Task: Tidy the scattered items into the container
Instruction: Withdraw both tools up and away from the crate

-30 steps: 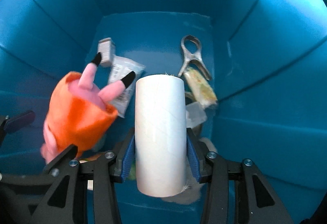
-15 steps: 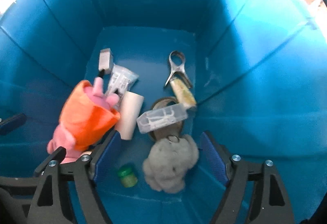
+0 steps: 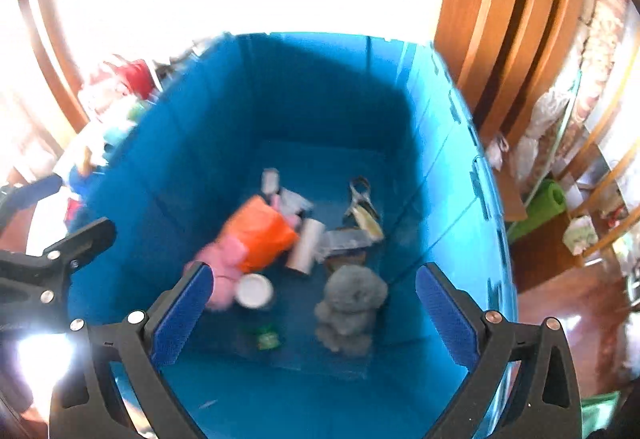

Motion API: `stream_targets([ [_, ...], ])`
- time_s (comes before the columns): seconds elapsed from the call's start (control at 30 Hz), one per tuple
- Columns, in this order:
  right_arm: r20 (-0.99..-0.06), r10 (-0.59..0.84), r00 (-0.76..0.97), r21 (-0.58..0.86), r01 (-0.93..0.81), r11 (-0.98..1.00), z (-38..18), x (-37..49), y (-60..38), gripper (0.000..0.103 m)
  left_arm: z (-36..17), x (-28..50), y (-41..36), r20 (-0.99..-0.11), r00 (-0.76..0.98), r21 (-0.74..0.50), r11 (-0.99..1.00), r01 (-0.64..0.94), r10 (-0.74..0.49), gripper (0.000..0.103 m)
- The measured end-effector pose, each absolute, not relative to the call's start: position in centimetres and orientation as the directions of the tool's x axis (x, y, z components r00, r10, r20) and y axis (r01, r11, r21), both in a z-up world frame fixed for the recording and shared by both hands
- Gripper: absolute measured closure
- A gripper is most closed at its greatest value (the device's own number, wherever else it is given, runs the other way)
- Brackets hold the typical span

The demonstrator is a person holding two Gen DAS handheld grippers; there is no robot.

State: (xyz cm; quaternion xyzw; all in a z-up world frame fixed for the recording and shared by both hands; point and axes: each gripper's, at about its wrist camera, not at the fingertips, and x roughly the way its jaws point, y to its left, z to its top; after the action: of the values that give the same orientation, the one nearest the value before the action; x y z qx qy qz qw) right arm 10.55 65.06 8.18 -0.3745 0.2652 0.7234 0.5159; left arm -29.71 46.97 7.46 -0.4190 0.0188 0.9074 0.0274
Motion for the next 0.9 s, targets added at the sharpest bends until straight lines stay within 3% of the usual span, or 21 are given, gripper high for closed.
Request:
stream_targets([
  [0.27,-0.715,0.659,-0.234,-0.007,-0.940,-0.341,11.7,8.9,56.9,0.000,11.0,-21.9,44.8,-0.653,-0.753,-0.007,-0.995,-0.102,0.082,0.001],
  [0.9,-0.693,0.693,-0.197,-0.045,-0.948,-0.315,12.2,6.1,47.6,0.000,10.9,-13.5,41.5,-0.644,-0.760,-0.016,-0.995,-0.103,0.088,0.001],
])
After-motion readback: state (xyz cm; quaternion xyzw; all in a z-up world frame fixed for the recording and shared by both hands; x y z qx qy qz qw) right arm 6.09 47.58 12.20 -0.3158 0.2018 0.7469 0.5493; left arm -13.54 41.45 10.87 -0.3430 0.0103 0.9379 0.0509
